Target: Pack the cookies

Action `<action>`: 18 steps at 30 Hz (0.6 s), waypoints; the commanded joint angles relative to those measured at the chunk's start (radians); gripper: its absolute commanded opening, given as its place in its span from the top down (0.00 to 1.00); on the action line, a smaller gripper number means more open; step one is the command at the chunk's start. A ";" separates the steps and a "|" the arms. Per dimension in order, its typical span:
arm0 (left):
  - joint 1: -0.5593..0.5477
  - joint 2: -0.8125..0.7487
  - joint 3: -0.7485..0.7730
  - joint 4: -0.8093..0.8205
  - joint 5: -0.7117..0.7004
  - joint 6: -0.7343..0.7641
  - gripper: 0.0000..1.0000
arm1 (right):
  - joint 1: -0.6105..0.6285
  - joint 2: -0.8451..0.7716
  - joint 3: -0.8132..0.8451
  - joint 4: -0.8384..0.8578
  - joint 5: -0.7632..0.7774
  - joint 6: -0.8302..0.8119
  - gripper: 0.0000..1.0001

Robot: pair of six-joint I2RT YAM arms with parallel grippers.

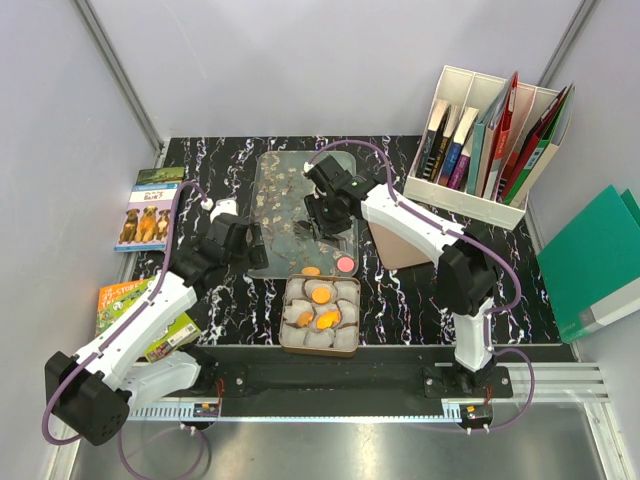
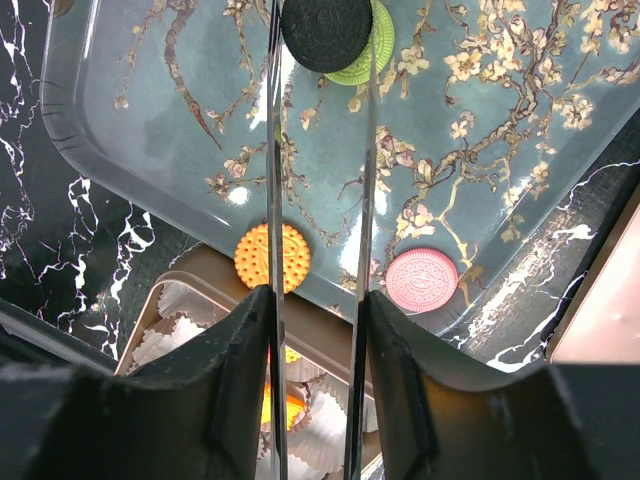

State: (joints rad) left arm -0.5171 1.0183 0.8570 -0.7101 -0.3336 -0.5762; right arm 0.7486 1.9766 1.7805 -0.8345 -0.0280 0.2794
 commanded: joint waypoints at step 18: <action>-0.004 0.009 0.007 0.018 -0.013 0.003 0.06 | -0.008 -0.263 -0.041 0.014 0.002 0.032 0.64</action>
State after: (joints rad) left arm -0.5171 1.0222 0.8570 -0.7097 -0.3336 -0.5762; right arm 0.7486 1.8687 1.7660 -0.8364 -0.0277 0.2924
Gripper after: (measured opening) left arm 0.940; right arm 0.420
